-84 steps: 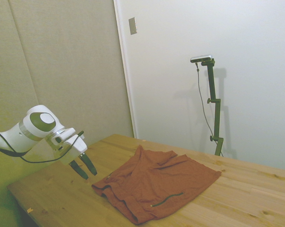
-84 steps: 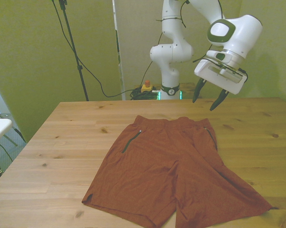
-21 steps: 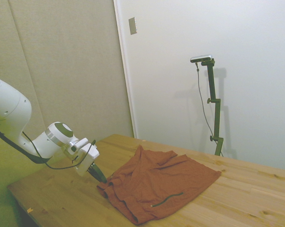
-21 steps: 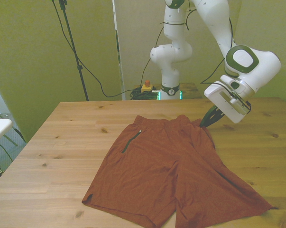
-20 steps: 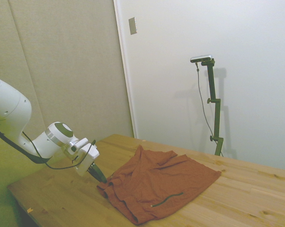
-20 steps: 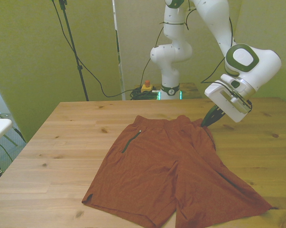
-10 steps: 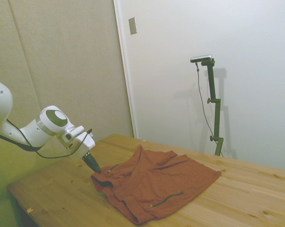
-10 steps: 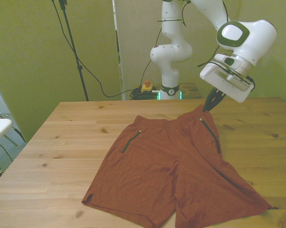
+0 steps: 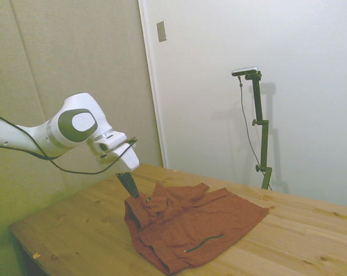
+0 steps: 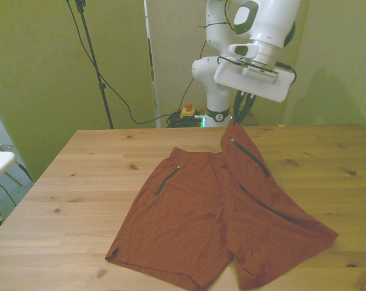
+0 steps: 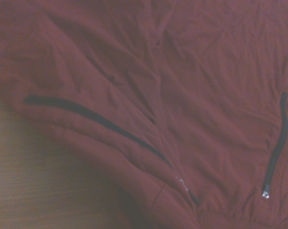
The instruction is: Fold the shorts
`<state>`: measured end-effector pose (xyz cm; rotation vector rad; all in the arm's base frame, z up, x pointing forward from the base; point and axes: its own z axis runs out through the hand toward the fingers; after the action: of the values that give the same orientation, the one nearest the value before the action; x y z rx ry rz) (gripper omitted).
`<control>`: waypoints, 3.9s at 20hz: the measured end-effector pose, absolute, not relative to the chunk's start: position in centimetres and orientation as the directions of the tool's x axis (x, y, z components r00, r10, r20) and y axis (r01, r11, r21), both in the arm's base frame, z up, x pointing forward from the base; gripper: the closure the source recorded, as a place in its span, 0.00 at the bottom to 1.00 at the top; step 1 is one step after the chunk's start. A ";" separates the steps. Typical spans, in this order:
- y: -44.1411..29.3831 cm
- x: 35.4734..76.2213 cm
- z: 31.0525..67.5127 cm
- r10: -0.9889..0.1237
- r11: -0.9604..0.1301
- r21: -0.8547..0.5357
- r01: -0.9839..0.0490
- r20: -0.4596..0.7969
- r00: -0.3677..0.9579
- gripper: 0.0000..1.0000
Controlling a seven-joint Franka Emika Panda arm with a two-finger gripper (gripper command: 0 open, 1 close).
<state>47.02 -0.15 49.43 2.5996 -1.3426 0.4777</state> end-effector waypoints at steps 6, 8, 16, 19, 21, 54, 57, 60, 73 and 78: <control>-8.2 46.8 50.6 -0.833 -0.524 -0.063 -0.849 0.246 0.496 1.00; -11.9 46.1 49.8 -0.857 -0.501 -0.082 -0.862 0.187 0.480 1.00; -24.4 43.7 42.0 -0.922 -0.386 -0.073 -0.920 0.027 0.385 0.00; -25.8 43.9 40.6 -0.930 -0.368 -0.066 -0.927 0.009 0.368 0.00; -26.2 44.1 39.8 -0.932 -0.363 -0.060 -0.930 0.009 0.363 0.00; 11.4 44.3 33.7 -0.134 -0.851 0.256 -0.459 0.739 0.660 0.00; 11.3 45.7 33.3 -0.179 -0.870 0.199 -0.452 0.726 0.663 0.00; 10.3 48.0 32.7 -0.225 -0.880 0.148 -0.451 0.707 0.671 0.00; 8.0 51.5 32.4 -0.270 -0.866 0.123 -0.484 0.700 0.661 0.00; 5.1 51.9 32.4 -0.303 -0.849 0.113 -0.516 0.696 0.651 0.00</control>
<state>51.89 5.05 32.43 2.5706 -0.6559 1.0030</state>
